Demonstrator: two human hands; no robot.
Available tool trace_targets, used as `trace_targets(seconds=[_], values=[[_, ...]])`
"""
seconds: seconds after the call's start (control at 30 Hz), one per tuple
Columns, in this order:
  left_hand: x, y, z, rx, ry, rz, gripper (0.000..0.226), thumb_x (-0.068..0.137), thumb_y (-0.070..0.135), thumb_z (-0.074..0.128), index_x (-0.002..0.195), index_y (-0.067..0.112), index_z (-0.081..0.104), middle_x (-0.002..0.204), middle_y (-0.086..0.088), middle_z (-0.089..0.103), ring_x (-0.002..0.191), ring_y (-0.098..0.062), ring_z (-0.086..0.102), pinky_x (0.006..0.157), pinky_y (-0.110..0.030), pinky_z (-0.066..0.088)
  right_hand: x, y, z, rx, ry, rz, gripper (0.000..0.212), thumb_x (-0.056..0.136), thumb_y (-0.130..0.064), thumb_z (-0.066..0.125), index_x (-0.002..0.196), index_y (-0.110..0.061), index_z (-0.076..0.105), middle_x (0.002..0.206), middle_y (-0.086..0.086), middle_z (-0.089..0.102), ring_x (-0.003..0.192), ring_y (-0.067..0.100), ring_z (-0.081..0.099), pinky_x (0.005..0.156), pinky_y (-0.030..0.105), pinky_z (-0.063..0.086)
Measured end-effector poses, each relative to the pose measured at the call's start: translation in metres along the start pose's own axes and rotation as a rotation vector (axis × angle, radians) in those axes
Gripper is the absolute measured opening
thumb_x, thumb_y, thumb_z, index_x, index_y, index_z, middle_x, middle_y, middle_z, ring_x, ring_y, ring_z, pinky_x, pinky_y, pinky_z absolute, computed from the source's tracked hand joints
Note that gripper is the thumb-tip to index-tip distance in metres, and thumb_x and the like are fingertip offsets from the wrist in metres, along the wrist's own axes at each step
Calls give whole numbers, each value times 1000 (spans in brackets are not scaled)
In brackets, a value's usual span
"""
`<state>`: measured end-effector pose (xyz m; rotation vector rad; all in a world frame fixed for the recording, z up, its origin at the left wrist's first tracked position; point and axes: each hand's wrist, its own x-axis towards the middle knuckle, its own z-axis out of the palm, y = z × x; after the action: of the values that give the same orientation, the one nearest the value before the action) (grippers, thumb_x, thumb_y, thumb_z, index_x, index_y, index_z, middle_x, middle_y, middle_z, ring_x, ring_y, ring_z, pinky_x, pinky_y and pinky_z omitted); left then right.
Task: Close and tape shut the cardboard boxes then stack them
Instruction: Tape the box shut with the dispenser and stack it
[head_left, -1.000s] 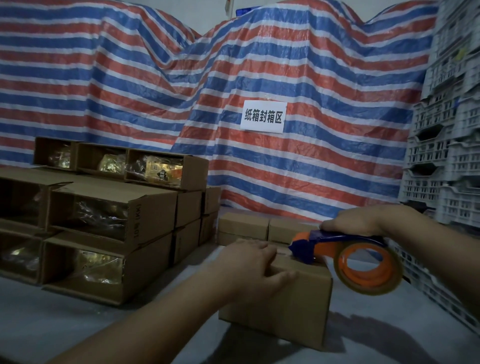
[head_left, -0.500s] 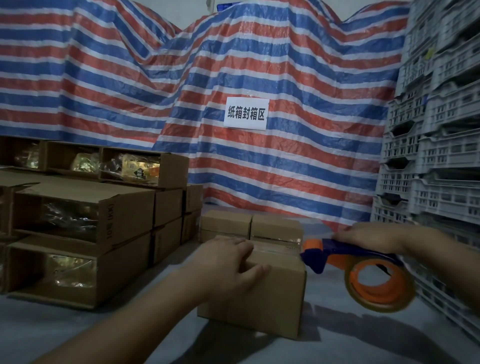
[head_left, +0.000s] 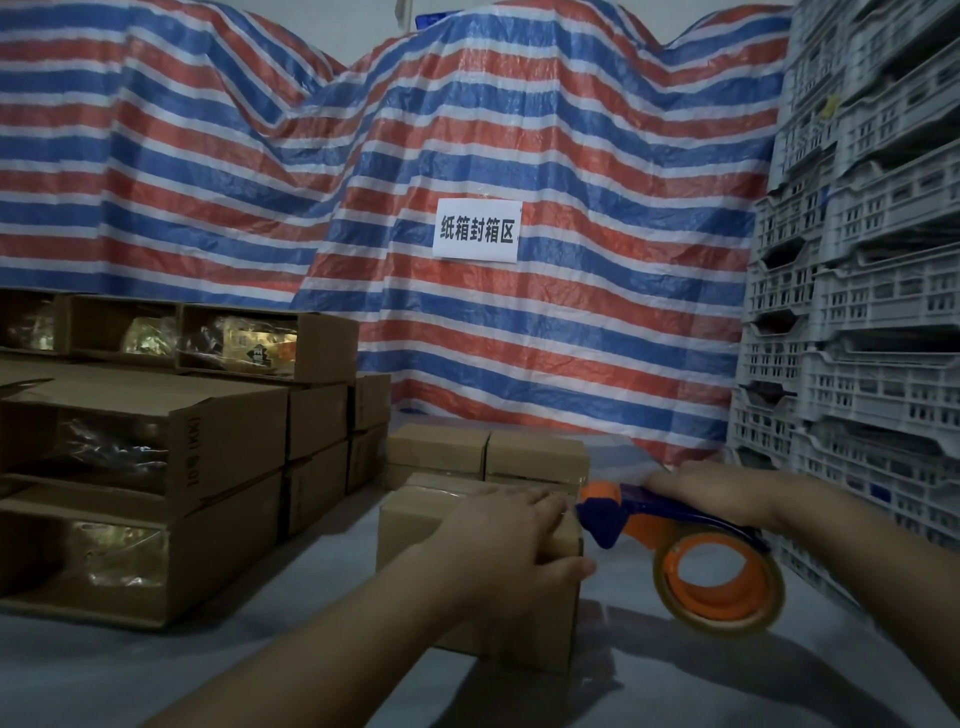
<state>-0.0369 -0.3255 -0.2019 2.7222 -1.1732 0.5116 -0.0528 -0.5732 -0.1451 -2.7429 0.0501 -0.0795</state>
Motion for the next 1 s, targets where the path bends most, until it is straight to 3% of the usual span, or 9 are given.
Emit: trace_targets(seconds=[0.1, 0.2, 0.33, 0.47, 0.57, 0.7, 0.8, 0.87, 1.0], values=[[-1, -2, 1, -16, 25, -12, 65, 92, 67, 39, 145, 29, 37, 147, 3, 45, 130, -16, 45, 104, -36, 35, -3, 4, -7, 10, 18, -22, 42, 104, -48, 42, 86, -19, 66, 72, -1, 66, 64, 9, 59, 79, 34, 49], [-1, -1, 1, 2, 8, -20, 66, 92, 68, 38, 146, 29, 37, 149, 2, 44, 131, -17, 44, 105, -36, 35, -11, 9, -27, -93, -1, 15, 53, 104, -53, 39, 102, -11, 71, 95, 16, 72, 74, 17, 62, 90, 41, 52], [-3, -2, 1, -3, 21, -25, 68, 92, 68, 38, 148, 31, 33, 151, 4, 41, 134, -17, 41, 108, -37, 33, -21, 4, -45, -251, -32, 69, 51, 101, -60, 39, 106, -19, 69, 99, 9, 73, 84, 19, 68, 89, 37, 54], [-3, -2, 1, -6, -3, -38, 71, 93, 67, 38, 154, 38, 16, 157, 7, 32, 140, -16, 33, 111, -39, 30, -22, -35, -28, -662, -27, 43, 43, 100, -60, 39, 83, -24, 55, 89, -2, 60, 78, 13, 58, 69, 31, 43], [-5, -3, -1, 13, -12, -58, 67, 94, 67, 36, 153, 40, 20, 159, 8, 27, 141, -17, 32, 111, -39, 30, -27, -48, 4, -1161, -68, -6, 27, 97, -45, 49, 95, -19, 57, 103, 2, 62, 86, 21, 57, 66, 32, 39], [-8, -3, 0, 47, 6, -73, 66, 93, 68, 34, 152, 40, 22, 159, 8, 28, 141, -17, 33, 110, -39, 32, -42, -16, 16, -1031, -1, -18, 43, 102, -51, 36, 105, -18, 63, 104, 4, 62, 82, 22, 48, 76, 31, 44], [-8, -2, -1, 39, 17, -72, 65, 93, 67, 34, 151, 39, 25, 157, 9, 31, 138, -17, 37, 106, -37, 35, -47, 7, 21, -1054, 135, -47, 41, 104, -51, 30, 89, -25, 57, 86, -3, 54, 69, 15, 42, 66, 29, 36], [-7, -3, -1, 33, 18, -77, 65, 93, 68, 34, 151, 40, 26, 156, 9, 33, 137, -16, 38, 104, -37, 36, -47, 19, 31, -1157, 176, -83, 40, 107, -46, 27, 81, -26, 52, 85, -3, 57, 72, 16, 52, 62, 30, 36], [-8, -4, 1, 24, 37, -72, 64, 93, 68, 35, 150, 39, 29, 153, 10, 37, 134, -15, 41, 102, -33, 36, -53, 30, 38, -1235, 234, -80, 33, 109, -36, 31, 110, -25, 62, 105, 0, 67, 92, 21, 66, 64, 32, 44]])
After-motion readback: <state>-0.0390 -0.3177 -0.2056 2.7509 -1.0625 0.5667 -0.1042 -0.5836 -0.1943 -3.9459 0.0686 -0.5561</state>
